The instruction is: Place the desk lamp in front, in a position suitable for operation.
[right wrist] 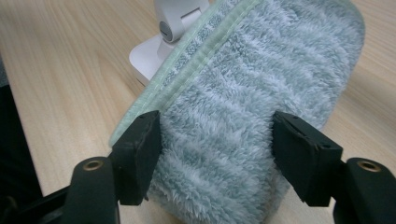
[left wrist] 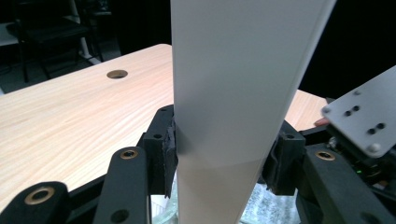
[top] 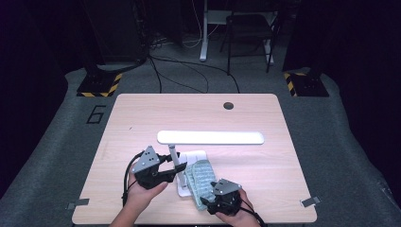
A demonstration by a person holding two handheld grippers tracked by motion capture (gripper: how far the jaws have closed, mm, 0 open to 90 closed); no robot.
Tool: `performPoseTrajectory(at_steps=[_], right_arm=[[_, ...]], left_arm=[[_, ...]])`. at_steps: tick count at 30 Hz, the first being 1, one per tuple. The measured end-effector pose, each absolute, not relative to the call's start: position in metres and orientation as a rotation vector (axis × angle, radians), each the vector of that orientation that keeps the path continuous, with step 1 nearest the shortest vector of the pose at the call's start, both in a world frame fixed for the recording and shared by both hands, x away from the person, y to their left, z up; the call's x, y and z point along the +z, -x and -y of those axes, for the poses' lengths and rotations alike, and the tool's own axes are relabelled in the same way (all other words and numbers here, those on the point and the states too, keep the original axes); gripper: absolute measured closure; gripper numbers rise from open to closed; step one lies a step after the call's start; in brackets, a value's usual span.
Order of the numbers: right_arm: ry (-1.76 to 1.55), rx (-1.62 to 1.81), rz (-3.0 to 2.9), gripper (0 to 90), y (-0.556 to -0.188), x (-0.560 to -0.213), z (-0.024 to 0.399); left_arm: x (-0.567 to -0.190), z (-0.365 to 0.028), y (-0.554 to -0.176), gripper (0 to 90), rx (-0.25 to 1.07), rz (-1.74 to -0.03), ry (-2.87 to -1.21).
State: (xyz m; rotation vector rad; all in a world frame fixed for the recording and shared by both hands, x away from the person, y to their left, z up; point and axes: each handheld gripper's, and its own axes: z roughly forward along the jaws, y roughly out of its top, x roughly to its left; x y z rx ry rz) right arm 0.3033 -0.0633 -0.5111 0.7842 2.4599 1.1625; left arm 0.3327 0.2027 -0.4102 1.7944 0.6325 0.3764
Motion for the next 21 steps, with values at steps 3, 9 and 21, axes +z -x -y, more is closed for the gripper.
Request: performPoseTrajectory(at_steps=[3,9,21], right_arm=[[-0.805,1.155,-2.455,30.0,-0.307,-0.514,0.06],[-0.721,1.078,-2.431,25.1,-0.306,-0.516,0.055],[-0.681,1.076,-2.438,27.4,-0.311,-0.518,0.046]], left_arm=[[-0.41,-0.203,-0.333,53.3,0.371,-0.626,-1.797],[-0.409,-0.202,-0.333,53.8,0.392,-0.627,-1.808],[-0.41,-0.201,-0.333,53.9,0.389,-0.626,-1.811]])
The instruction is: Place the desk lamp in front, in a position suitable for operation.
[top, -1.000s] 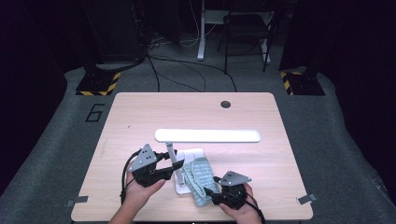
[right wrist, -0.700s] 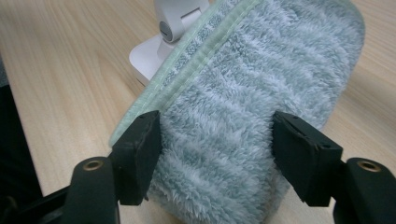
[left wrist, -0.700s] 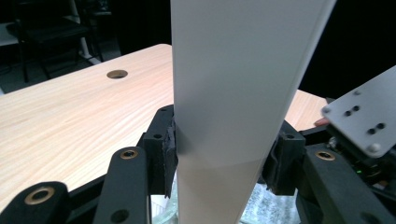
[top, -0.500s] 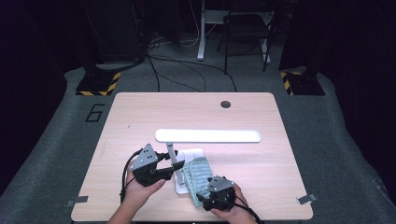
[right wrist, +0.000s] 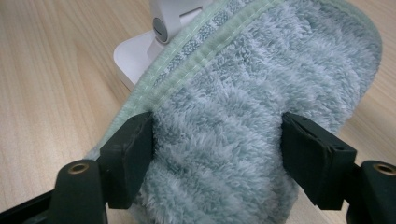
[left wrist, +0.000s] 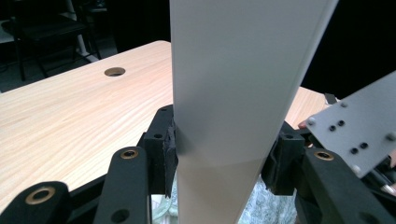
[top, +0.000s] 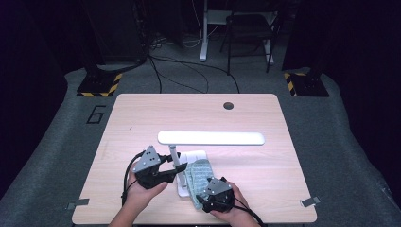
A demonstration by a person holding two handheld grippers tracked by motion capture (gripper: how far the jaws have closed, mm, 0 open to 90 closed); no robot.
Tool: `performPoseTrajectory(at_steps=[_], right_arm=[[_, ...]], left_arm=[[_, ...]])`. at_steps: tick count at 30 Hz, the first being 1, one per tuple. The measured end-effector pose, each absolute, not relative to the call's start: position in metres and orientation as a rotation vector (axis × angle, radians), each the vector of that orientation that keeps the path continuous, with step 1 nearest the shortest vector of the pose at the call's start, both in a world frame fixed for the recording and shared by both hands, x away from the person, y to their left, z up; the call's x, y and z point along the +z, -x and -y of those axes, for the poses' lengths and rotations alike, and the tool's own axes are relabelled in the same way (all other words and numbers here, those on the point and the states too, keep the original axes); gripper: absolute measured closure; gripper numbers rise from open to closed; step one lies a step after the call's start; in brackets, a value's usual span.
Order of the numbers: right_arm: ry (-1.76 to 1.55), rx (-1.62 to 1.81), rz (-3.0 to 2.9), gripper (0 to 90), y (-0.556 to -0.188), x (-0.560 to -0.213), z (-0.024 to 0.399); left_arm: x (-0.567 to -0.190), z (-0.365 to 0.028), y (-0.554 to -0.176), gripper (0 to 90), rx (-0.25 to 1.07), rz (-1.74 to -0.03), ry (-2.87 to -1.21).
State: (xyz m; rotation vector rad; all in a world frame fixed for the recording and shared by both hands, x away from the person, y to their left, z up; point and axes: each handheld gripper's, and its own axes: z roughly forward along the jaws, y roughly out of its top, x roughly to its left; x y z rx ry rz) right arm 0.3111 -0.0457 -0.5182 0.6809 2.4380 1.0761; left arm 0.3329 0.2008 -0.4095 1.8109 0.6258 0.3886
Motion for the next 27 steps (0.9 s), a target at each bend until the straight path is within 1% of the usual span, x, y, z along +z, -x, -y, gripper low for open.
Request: performPoseTrajectory(at_steps=[10,16,18,19,23,24,25,27], right_arm=[[-0.654,1.05,-2.406,24.3,-0.309,-0.518,0.029],[-0.645,1.026,-2.39,17.8,-0.31,-0.516,0.014],[-0.618,1.018,-2.39,16.9,-0.311,-0.515,0.013],[-0.645,1.018,-2.386,14.7,-0.312,-0.515,0.01],[-0.604,1.012,-2.379,14.7,-0.312,-0.515,0.008],[-0.605,1.016,-2.378,16.5,-0.311,-0.515,0.007],[-0.584,1.012,-2.391,19.8,-0.311,-0.515,0.008],[-0.582,1.017,-2.415,23.4,-0.312,-0.515,0.009]], left_arm=[[-0.409,-0.202,-0.334,54.0,0.375,-0.624,-1.817],[-0.41,-0.204,-0.335,53.9,0.377,-0.629,-1.807],[-0.41,-0.204,-0.335,53.9,0.376,-0.629,-1.807],[-0.41,-0.204,-0.335,53.9,0.371,-0.627,-1.811],[-0.41,-0.205,-0.336,53.9,0.378,-0.626,-1.816],[-0.41,-0.205,-0.337,53.8,0.351,-0.626,-1.807],[-0.411,-0.206,-0.338,53.8,0.354,-0.62,-1.805],[-0.411,-0.208,-0.339,53.6,0.338,-0.611,-1.805]])
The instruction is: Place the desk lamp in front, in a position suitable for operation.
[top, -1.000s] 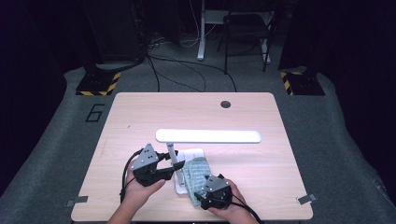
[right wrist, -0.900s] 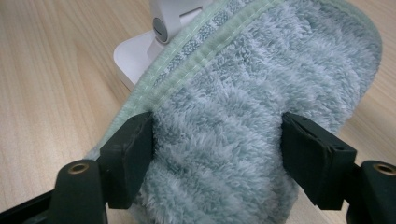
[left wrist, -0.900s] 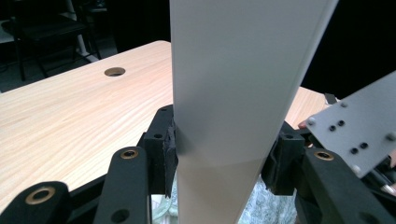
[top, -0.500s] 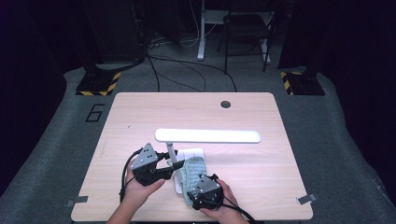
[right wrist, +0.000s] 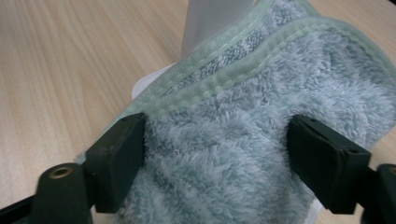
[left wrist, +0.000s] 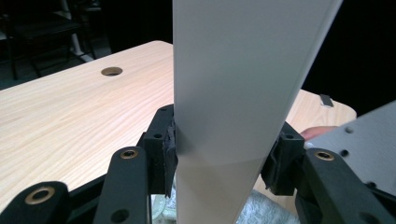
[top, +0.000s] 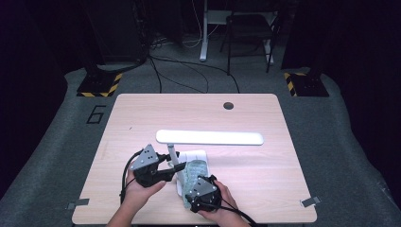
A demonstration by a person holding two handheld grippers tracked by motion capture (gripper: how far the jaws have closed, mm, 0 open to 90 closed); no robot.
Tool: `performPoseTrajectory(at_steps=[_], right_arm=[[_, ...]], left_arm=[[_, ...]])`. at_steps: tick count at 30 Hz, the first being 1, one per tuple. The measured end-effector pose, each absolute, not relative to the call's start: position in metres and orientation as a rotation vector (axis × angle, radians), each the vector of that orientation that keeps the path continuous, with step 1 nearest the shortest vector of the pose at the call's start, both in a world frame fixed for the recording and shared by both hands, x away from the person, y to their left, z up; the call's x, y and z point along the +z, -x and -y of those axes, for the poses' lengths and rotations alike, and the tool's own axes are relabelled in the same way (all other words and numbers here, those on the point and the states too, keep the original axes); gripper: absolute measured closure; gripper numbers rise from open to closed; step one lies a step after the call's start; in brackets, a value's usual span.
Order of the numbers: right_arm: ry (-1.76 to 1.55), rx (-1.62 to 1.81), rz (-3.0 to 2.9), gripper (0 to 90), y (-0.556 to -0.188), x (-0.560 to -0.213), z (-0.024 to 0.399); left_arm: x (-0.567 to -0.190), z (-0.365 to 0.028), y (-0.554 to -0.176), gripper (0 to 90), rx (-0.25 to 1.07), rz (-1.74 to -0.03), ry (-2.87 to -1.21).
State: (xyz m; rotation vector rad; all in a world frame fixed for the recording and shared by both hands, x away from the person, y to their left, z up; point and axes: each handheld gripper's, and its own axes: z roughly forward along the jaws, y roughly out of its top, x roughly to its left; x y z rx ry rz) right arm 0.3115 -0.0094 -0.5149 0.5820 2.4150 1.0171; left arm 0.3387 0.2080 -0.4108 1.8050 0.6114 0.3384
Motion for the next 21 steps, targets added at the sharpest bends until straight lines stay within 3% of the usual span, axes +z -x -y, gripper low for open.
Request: performPoseTrajectory(at_steps=[21], right_arm=[[-0.554,1.041,-2.479,50.3,-0.318,-0.512,0.06]], left_arm=[[-0.412,-0.211,-0.342,53.1,0.302,-0.596,-1.805]])
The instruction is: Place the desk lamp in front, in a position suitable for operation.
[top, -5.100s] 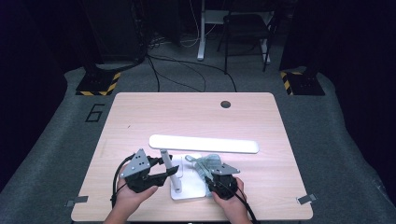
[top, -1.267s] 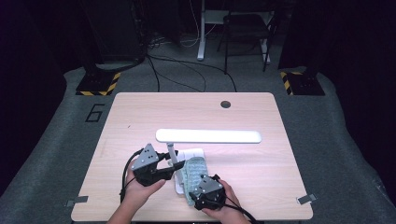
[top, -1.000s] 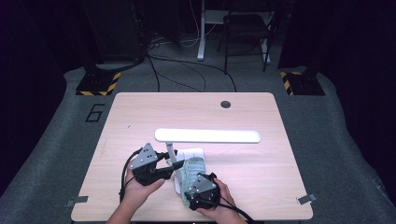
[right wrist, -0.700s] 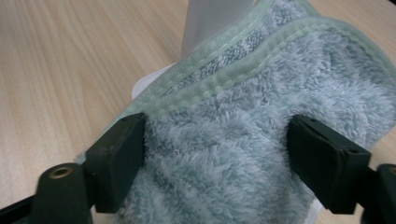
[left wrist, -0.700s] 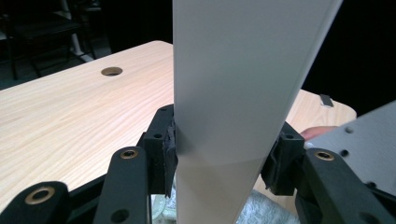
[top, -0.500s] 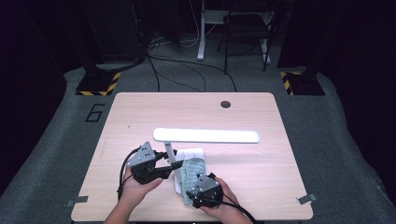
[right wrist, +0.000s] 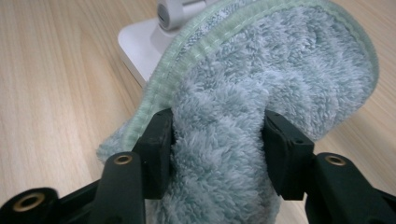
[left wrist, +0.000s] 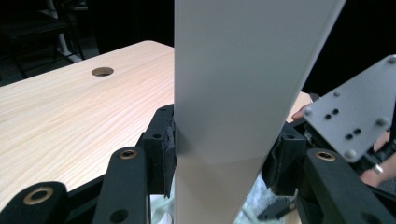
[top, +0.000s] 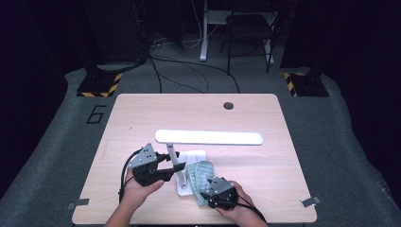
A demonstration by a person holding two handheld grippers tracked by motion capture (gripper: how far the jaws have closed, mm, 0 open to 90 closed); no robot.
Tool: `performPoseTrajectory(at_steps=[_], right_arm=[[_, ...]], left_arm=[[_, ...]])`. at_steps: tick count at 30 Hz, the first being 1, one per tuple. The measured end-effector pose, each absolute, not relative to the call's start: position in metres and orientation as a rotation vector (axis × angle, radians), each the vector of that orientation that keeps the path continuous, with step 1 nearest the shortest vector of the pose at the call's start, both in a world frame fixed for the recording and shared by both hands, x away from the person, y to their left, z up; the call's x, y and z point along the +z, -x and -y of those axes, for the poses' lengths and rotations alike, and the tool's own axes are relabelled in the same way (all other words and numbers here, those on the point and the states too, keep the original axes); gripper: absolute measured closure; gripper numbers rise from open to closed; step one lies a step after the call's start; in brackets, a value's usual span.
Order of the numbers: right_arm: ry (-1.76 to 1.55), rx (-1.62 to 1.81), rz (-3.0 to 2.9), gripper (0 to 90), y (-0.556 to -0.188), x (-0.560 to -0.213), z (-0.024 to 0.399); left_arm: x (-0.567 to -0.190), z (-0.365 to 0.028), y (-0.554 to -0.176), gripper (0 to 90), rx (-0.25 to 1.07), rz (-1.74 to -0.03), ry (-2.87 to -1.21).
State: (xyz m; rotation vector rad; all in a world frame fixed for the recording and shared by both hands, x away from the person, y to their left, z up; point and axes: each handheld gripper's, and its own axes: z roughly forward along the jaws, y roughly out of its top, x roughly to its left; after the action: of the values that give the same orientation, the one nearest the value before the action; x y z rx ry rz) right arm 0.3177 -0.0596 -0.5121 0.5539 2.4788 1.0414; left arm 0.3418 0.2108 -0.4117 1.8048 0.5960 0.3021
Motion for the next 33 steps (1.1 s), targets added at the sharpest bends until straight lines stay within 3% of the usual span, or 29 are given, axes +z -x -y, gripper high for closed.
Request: performPoseTrajectory(at_steps=[12,26,33], right_arm=[[-0.63,0.976,-2.422,55.8,-0.32,-0.511,0.089],[-0.532,0.956,-2.412,57.9,-0.305,-0.512,0.062],[-0.514,1.007,-2.409,51.6,-0.305,-0.513,0.033]], left_arm=[[-0.412,-0.21,-0.342,53.0,0.319,-0.59,-1.809],[-0.412,-0.209,-0.342,53.0,0.322,-0.598,-1.807],[-0.412,-0.208,-0.341,52.9,0.316,-0.602,-1.804]])
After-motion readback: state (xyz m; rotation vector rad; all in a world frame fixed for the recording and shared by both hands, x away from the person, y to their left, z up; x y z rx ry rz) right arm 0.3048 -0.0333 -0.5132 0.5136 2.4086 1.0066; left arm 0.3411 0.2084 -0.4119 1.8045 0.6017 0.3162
